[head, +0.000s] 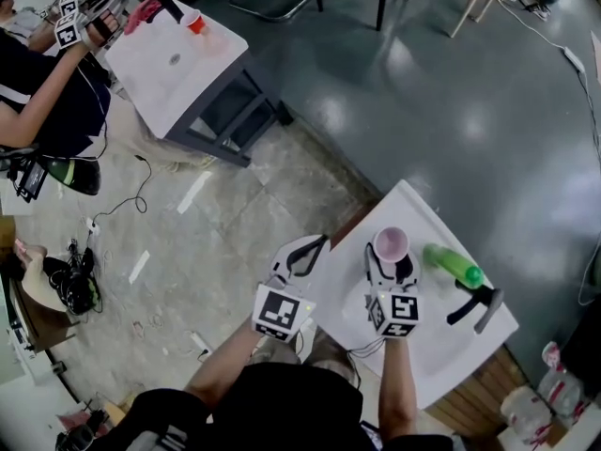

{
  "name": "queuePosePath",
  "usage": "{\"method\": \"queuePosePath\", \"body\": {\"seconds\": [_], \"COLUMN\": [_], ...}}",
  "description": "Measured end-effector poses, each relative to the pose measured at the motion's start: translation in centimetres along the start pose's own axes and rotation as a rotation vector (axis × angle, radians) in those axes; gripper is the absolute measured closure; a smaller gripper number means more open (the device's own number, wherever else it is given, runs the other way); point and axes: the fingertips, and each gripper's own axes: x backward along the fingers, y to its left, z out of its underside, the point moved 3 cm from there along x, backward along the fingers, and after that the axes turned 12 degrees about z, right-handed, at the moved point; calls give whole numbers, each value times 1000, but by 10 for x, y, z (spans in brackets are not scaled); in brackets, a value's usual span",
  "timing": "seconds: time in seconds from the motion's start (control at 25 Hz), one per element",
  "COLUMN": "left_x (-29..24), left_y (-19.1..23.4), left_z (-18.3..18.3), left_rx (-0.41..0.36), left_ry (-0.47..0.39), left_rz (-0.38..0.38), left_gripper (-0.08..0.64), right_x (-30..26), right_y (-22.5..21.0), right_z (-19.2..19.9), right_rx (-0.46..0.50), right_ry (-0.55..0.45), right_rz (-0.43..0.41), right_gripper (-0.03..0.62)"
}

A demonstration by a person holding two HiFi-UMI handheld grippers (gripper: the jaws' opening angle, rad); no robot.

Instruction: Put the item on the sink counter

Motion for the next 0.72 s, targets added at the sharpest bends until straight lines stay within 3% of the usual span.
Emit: {"method": "queuePosePath", "body": {"seconds": [0.12,0.72], "left_x": [-2,-9], "left_y": [3,10], "left_z": [5,21], "left_rx": [1,26], "left_ry": [6,36], "left_rz": [-4,2], "left_gripper": [557,557], "right_x": [-5,-22], "right_y": [0,-1], "right_z": [5,15], "right_rx": [14,9], "right_ry": [35,7], "right_rz": [-4,-1], "right_gripper": [314,308]}}
